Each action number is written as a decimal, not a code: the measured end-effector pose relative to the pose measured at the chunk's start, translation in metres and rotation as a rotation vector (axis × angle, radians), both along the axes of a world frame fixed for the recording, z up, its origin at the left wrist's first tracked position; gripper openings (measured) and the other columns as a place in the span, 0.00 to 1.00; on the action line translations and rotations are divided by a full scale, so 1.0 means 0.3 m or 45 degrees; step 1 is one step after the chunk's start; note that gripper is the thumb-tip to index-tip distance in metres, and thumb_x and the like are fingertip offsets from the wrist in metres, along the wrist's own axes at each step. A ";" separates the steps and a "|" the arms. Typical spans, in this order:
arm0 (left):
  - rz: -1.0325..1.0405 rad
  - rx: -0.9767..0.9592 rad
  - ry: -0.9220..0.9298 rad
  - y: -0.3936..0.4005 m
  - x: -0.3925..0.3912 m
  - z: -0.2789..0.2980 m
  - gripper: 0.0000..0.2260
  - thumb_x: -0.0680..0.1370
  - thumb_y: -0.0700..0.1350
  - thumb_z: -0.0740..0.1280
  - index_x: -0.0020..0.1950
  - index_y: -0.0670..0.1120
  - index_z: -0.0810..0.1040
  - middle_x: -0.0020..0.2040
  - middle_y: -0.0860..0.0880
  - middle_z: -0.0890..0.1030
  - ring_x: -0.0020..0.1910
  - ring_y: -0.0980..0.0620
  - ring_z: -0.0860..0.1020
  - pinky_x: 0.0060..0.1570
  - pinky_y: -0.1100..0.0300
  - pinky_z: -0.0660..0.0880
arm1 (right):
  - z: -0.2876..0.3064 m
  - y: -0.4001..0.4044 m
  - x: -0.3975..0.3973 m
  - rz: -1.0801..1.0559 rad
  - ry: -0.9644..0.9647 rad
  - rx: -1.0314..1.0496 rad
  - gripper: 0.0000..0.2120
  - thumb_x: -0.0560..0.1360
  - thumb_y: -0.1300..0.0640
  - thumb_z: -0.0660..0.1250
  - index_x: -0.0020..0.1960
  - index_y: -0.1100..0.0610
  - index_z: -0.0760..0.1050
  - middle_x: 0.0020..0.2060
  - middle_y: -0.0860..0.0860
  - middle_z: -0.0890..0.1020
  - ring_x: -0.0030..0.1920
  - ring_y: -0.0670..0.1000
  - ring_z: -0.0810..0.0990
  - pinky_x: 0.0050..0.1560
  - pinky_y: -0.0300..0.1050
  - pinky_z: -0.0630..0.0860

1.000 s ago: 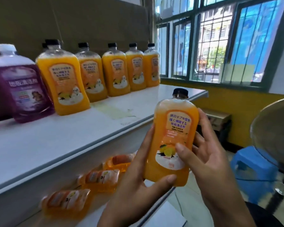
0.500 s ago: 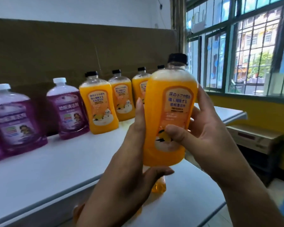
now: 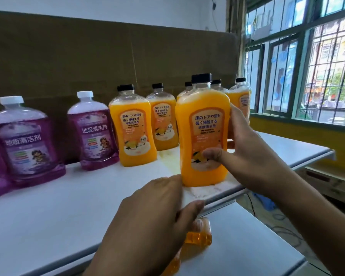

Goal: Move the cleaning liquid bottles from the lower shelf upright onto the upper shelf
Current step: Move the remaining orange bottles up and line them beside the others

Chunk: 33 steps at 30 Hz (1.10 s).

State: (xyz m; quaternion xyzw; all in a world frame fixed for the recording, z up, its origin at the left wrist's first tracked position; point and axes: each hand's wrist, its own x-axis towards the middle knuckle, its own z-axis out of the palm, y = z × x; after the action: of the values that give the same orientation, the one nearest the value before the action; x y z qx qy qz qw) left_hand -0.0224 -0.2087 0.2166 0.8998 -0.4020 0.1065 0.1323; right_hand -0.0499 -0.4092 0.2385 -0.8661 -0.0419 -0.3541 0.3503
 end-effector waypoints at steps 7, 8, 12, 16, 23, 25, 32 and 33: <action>0.109 0.087 -0.020 -0.016 -0.004 0.000 0.39 0.68 0.70 0.35 0.78 0.63 0.52 0.79 0.65 0.54 0.77 0.62 0.55 0.72 0.58 0.63 | 0.024 -0.032 0.165 -0.008 0.105 -0.010 0.44 0.74 0.55 0.73 0.79 0.51 0.48 0.60 0.40 0.72 0.61 0.41 0.72 0.57 0.40 0.73; 0.112 0.077 -0.037 -0.014 -0.003 -0.004 0.36 0.70 0.70 0.36 0.78 0.63 0.52 0.79 0.65 0.54 0.77 0.62 0.55 0.71 0.58 0.63 | 0.026 -0.031 0.190 -0.008 0.115 -0.012 0.43 0.74 0.56 0.73 0.79 0.53 0.49 0.61 0.42 0.73 0.61 0.42 0.73 0.58 0.42 0.74; 0.082 -0.002 -0.101 -0.016 -0.005 -0.025 0.25 0.79 0.66 0.43 0.76 0.65 0.56 0.78 0.64 0.58 0.75 0.62 0.59 0.68 0.58 0.66 | 0.043 -0.032 0.278 -0.032 0.149 -0.069 0.40 0.75 0.56 0.72 0.78 0.56 0.50 0.65 0.50 0.76 0.60 0.46 0.75 0.58 0.42 0.74; 0.064 -0.088 -0.131 -0.016 -0.006 -0.032 0.21 0.81 0.64 0.46 0.72 0.63 0.62 0.75 0.63 0.66 0.70 0.63 0.66 0.62 0.61 0.69 | 0.060 -0.022 0.341 -0.083 0.259 -0.115 0.44 0.76 0.54 0.71 0.79 0.57 0.44 0.67 0.53 0.75 0.64 0.52 0.76 0.55 0.42 0.72; 0.104 -0.139 -0.145 -0.016 -0.007 -0.027 0.16 0.81 0.62 0.49 0.68 0.64 0.66 0.67 0.63 0.73 0.51 0.64 0.67 0.48 0.67 0.67 | 0.097 0.009 0.397 -0.120 0.408 -0.060 0.39 0.79 0.57 0.68 0.79 0.61 0.47 0.64 0.55 0.74 0.51 0.46 0.79 0.56 0.46 0.75; 0.124 -0.136 -0.143 -0.022 -0.013 -0.030 0.16 0.82 0.62 0.49 0.67 0.64 0.66 0.65 0.63 0.75 0.49 0.64 0.67 0.43 0.69 0.65 | 0.096 0.012 0.401 -0.192 0.378 -0.169 0.30 0.79 0.56 0.68 0.73 0.67 0.59 0.61 0.59 0.76 0.55 0.56 0.80 0.60 0.52 0.75; 0.173 -0.139 -0.157 -0.035 -0.021 -0.034 0.16 0.82 0.61 0.51 0.68 0.63 0.67 0.65 0.63 0.75 0.49 0.63 0.68 0.38 0.74 0.58 | 0.092 0.009 0.417 -0.259 0.380 -0.210 0.21 0.80 0.60 0.66 0.69 0.68 0.66 0.62 0.64 0.76 0.62 0.63 0.76 0.64 0.60 0.73; 0.167 -0.147 -0.161 -0.033 -0.021 -0.037 0.16 0.82 0.61 0.51 0.68 0.63 0.68 0.64 0.63 0.75 0.49 0.63 0.68 0.38 0.74 0.58 | 0.095 0.010 0.418 -0.249 0.381 -0.197 0.23 0.79 0.60 0.67 0.70 0.67 0.65 0.62 0.63 0.75 0.63 0.63 0.76 0.65 0.60 0.72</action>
State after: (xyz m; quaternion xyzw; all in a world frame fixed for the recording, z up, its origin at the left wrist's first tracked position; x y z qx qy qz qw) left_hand -0.0287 -0.2186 0.2055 0.9065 -0.3430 0.1944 0.1512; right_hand 0.0754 -0.4062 0.2671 -0.9334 0.0678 -0.2495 0.2488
